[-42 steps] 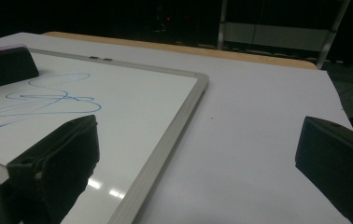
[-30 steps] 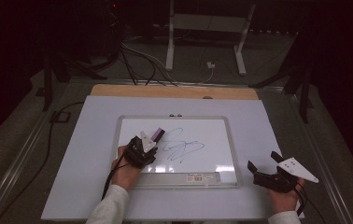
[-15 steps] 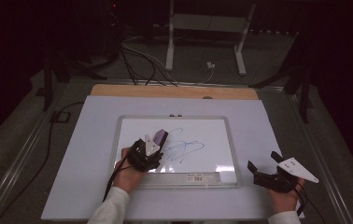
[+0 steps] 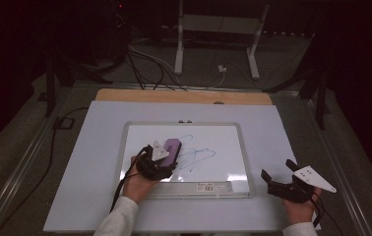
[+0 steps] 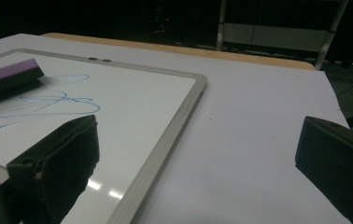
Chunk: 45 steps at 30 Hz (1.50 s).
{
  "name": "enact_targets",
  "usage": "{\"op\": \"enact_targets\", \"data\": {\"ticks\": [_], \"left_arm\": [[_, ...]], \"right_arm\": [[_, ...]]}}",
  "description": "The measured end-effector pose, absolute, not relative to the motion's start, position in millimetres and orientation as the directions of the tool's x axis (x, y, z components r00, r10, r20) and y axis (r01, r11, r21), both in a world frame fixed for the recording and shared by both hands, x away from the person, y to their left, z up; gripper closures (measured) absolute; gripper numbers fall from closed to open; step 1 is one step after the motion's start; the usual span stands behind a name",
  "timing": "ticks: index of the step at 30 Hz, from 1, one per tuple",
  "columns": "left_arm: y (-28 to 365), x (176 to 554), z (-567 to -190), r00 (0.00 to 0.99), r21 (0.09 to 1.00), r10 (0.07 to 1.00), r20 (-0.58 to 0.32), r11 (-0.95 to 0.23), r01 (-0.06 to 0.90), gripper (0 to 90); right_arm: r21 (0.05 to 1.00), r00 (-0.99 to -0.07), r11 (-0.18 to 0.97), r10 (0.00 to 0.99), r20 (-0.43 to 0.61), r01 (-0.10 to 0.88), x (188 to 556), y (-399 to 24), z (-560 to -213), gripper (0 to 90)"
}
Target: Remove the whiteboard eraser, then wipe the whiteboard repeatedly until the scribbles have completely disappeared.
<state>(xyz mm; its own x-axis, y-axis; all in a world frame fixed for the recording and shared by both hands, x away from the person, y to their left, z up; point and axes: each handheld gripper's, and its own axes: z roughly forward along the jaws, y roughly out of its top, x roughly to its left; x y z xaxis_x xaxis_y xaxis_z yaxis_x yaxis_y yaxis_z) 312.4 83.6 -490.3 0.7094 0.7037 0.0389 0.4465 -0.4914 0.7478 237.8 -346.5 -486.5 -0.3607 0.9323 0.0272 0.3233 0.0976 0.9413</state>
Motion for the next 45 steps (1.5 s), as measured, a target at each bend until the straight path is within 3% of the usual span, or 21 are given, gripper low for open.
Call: {"op": "enact_targets", "data": {"ticks": [4, 11, 15, 35, 41, 45], "left_arm": [[81, 315, -492, 0.69, 0.744, 0.724, 0.026, -0.474, 0.47, 38.1], [76, 322, -493, 0.616, 0.759, 0.787, 0.001, -0.402, 0.513, 16.5], [73, 327, -495, 0.601, 0.755, 0.799, -0.015, -0.386, 0.531, 14.3], [61, 336, -509, 0.549, 0.694, 0.836, 0.007, -0.4, 0.599, 27.6], [64, 339, -507, 0.542, 0.688, 0.84, -0.005, -0.39, 0.612, 40.8], [68, 341, -507, 0.53, 0.687, 0.848, -0.004, -0.383, 0.618, 41.5]], "right_arm": [[0.941, -0.358, 0.097, 0.933, 0.026, 0.323, 238, -347, -486, 0.0], [0.941, -0.359, 0.098, 0.933, 0.027, 0.325, 238, -346, -487, 0.0], [0.941, -0.362, 0.1, 0.932, 0.025, 0.323, 238, -346, -487, 0.0], [0.94, -0.361, 0.095, 0.932, 0.032, 0.328, 238, -347, -487, 0.0], [0.94, -0.358, 0.09, 0.933, 0.035, 0.328, 238, -347, -487, 0.0], [0.941, -0.358, 0.091, 0.933, 0.034, 0.326, 238, -348, -487, 0.0]]}}
